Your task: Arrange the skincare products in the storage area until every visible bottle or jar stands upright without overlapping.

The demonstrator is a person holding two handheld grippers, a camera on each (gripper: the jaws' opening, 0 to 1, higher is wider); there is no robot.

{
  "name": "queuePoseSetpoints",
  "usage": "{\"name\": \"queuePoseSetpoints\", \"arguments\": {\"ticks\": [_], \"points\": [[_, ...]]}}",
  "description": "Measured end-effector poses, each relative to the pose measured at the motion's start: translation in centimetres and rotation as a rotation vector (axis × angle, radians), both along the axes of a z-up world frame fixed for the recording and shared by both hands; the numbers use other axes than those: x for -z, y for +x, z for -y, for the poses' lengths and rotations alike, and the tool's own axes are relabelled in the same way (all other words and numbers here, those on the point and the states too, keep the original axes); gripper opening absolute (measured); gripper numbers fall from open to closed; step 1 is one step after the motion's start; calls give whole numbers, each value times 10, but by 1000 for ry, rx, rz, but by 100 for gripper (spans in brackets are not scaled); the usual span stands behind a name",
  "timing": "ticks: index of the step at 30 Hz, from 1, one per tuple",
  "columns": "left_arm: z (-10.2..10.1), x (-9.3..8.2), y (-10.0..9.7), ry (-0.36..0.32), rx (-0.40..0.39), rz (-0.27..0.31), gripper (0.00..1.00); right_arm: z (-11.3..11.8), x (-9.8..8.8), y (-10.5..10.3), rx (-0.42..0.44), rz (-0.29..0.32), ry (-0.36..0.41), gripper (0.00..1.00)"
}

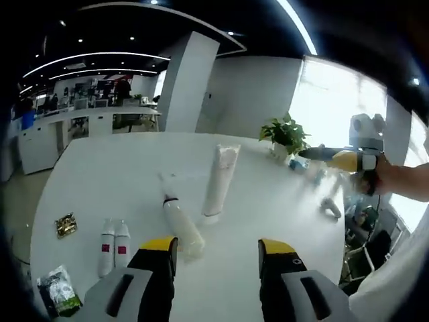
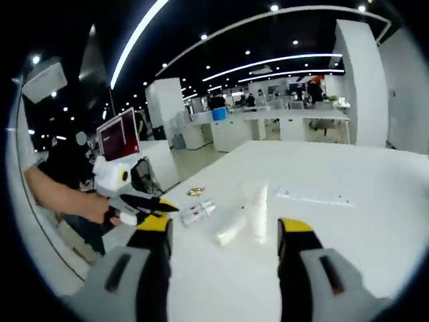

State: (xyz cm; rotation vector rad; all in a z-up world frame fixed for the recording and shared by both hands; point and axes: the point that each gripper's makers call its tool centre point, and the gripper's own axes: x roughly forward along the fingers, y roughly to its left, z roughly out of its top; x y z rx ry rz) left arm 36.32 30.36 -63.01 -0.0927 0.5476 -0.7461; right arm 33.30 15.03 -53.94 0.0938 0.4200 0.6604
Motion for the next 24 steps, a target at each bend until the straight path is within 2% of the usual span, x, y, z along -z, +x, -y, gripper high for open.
{"name": "queuePoseSetpoints", "arguments": {"ticks": [6,13,24], "points": [[13,20,13,16,-18,-56,52,11,5,-17,29,-11,-4,65],[31,45,17,67,-15,-101,56,25,14,-30,63,-38,1,65],[27,77,43,184,-108,-150,58,37,13,-36,80,-54,18,65]]}}
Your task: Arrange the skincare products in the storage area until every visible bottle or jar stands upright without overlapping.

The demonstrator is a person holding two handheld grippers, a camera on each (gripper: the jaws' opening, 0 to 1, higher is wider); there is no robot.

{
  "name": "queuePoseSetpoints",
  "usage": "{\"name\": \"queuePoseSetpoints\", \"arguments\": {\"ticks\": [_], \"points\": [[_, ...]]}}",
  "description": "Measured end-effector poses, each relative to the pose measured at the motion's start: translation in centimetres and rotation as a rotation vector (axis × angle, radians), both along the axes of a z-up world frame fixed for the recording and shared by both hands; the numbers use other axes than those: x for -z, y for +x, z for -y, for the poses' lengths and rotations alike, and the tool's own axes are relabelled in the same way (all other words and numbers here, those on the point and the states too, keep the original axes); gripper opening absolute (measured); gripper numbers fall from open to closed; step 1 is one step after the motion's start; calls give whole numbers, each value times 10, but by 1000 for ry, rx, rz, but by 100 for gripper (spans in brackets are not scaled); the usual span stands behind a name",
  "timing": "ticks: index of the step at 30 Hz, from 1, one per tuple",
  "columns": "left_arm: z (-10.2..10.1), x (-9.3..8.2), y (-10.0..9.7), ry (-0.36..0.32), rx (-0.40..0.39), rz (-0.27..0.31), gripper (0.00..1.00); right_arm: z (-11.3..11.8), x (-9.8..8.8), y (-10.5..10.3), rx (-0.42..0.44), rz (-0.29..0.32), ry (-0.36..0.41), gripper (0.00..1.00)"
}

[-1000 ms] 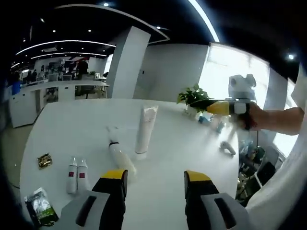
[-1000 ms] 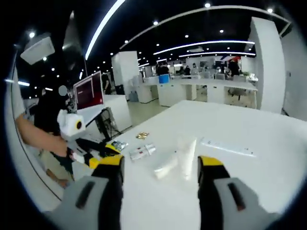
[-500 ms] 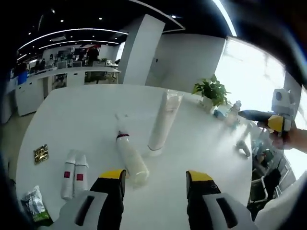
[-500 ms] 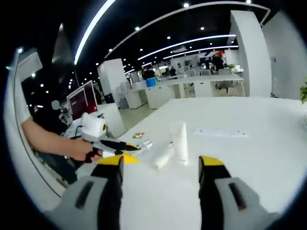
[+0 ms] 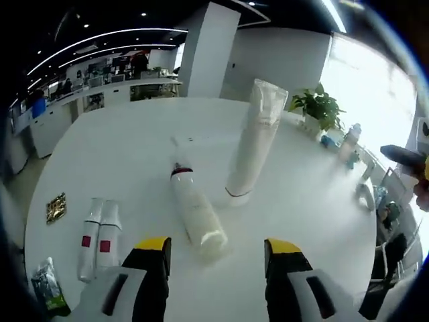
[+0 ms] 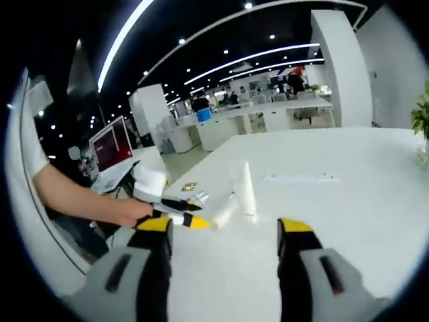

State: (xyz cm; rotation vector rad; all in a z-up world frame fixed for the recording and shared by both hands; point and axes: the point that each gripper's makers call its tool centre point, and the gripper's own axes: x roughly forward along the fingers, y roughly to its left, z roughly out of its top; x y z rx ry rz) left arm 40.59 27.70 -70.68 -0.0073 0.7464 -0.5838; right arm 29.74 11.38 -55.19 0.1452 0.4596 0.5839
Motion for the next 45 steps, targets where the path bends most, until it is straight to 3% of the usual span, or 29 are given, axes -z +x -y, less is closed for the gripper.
{"name": "queuePoseSetpoints", "arguments": {"ticks": [9,17,20,21,23,26,30,34,36,45], "points": [[7,29,21,18,-58,-61,55,14,16,-16,-22,-60,-14,65],[15,36,36,60,-125,-69,47,22,22,-25,-47,-95,-30,64],[17,42,39,72,-142,-92,45,25,26,-29,-62,-112,-47,64],[16,45,36,104,-142,-106,44,26,26,-30,-71,-116,-52,64],[18,45,45,127,-132,-70,40,28,26,-31,-79,-117,-60,64],[17,43,43,127,-146,-78,34,30,28,-31,-87,-126,-64,64],[8,45,39,206,-125,-67,32,26,27,-30,-106,-127,-62,63],[-5,46,30,217,-143,-83,32,17,31,-31,-131,-134,-57,62],[-10,46,24,204,-139,-90,31,9,35,-33,-152,-168,-32,60],[-29,45,-8,152,-109,-140,30,-22,36,-27,-208,-134,-27,60]]}}
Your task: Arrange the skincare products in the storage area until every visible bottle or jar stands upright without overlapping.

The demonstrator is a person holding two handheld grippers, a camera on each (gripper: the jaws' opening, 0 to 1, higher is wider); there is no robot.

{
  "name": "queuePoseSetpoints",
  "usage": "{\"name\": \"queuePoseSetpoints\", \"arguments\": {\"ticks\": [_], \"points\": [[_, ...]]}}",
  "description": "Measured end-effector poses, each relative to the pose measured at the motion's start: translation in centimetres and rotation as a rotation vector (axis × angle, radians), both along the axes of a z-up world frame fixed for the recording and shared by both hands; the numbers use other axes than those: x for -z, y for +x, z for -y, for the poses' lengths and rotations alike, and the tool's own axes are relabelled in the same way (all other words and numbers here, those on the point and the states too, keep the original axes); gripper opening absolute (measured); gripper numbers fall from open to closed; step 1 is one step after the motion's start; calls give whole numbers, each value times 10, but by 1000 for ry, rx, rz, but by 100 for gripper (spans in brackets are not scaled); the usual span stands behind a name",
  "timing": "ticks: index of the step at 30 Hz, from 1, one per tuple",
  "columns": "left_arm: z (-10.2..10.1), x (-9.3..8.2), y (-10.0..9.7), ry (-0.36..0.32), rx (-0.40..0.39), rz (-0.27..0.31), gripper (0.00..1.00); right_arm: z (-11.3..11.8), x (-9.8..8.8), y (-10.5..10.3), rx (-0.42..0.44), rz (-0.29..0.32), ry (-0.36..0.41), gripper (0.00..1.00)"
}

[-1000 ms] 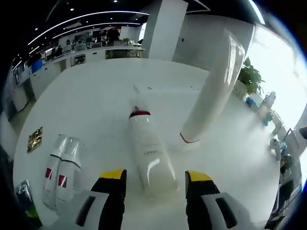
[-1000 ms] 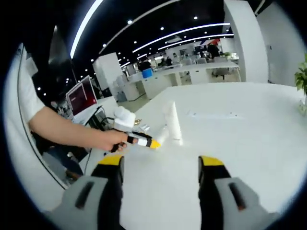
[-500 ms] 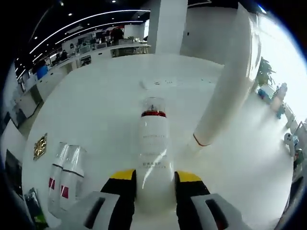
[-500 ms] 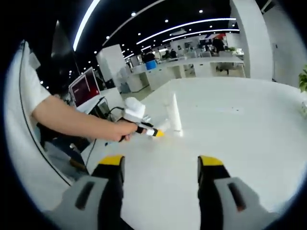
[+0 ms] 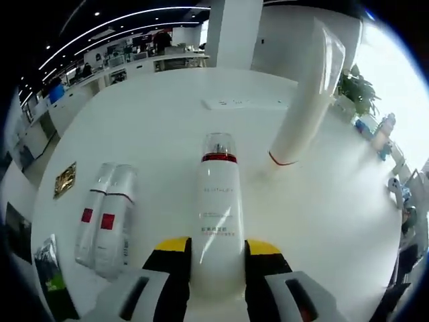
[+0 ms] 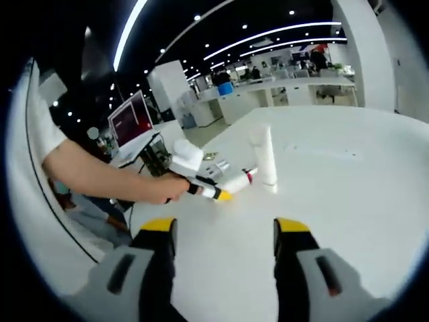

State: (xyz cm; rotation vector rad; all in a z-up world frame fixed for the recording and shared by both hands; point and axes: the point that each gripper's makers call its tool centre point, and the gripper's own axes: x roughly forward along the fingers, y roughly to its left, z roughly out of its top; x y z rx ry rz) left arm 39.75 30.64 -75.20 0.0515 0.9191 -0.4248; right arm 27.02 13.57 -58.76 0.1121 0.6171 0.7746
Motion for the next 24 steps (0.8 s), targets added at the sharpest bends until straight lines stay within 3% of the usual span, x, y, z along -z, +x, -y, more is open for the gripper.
{"name": "queuePoseSetpoints", "arguments": {"ticks": [4,6,9,15,19,21,24], "points": [[-4,-2,-18,-62,-15,-20,30,-15,4,0,-34,-7,9,59],[-3,-6,-30,-158,-71,-52,30,-24,6,0,-48,-19,25,59],[-3,-7,-44,-223,-94,-78,30,-41,12,-3,-77,-43,42,58],[-9,-11,-69,-311,-157,-109,30,-70,20,-8,-140,-77,58,58],[-11,-15,-87,-391,-214,-130,30,-85,34,-16,-159,-172,82,58],[-13,-15,-99,-434,-239,-145,30,-94,46,-24,-166,-262,95,58],[-13,-14,-110,-472,-245,-154,30,-104,53,-27,-140,-326,152,59]]}}
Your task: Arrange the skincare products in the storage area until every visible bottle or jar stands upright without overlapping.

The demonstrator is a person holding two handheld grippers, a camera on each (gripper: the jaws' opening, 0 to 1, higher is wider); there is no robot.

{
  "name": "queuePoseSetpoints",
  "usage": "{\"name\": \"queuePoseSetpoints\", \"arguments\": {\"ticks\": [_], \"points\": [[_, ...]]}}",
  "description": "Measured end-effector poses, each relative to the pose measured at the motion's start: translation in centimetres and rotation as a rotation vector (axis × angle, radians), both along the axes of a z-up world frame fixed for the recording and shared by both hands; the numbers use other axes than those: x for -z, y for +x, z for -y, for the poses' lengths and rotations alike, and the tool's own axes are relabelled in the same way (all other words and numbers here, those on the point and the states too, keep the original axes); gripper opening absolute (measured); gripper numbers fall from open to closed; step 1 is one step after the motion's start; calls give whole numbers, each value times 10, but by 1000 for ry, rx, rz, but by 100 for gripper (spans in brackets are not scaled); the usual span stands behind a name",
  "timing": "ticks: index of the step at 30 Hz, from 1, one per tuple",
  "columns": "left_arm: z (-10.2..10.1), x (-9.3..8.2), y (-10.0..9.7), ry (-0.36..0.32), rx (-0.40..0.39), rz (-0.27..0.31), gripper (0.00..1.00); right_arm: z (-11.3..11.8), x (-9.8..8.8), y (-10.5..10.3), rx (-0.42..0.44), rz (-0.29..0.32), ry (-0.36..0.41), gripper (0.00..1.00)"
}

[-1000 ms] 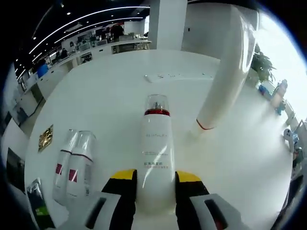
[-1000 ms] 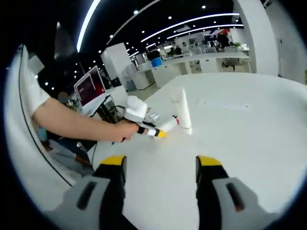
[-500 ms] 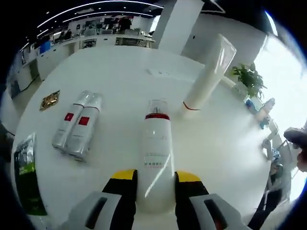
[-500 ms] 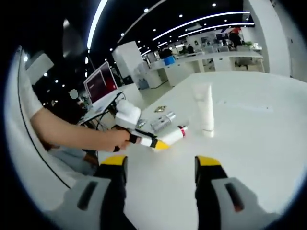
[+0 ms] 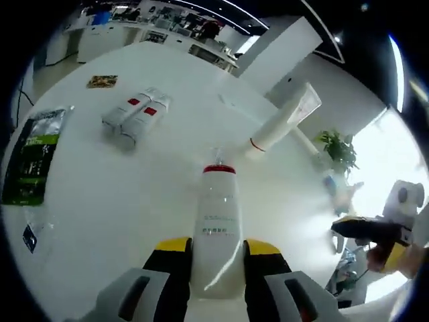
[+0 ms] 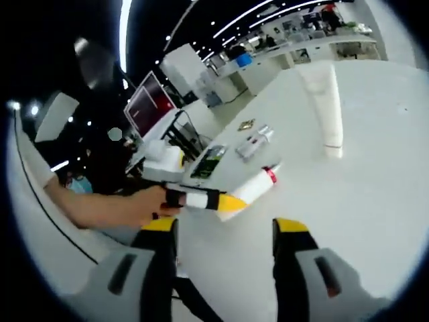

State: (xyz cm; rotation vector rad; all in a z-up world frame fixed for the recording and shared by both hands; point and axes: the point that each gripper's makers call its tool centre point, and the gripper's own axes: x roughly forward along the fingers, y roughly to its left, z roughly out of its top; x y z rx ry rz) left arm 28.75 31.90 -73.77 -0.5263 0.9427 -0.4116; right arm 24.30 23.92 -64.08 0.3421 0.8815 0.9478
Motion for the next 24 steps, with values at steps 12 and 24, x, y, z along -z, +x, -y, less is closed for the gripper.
{"name": "queuePoseSetpoints", "arguments": {"ticks": [12,24], "points": [[4,-12,-32,-216,-54,-23,29,-21,32,-8,127,-309,101,52],[17,-8,-49,-214,16,-25,29,-40,67,2,272,-483,133,49]]}}
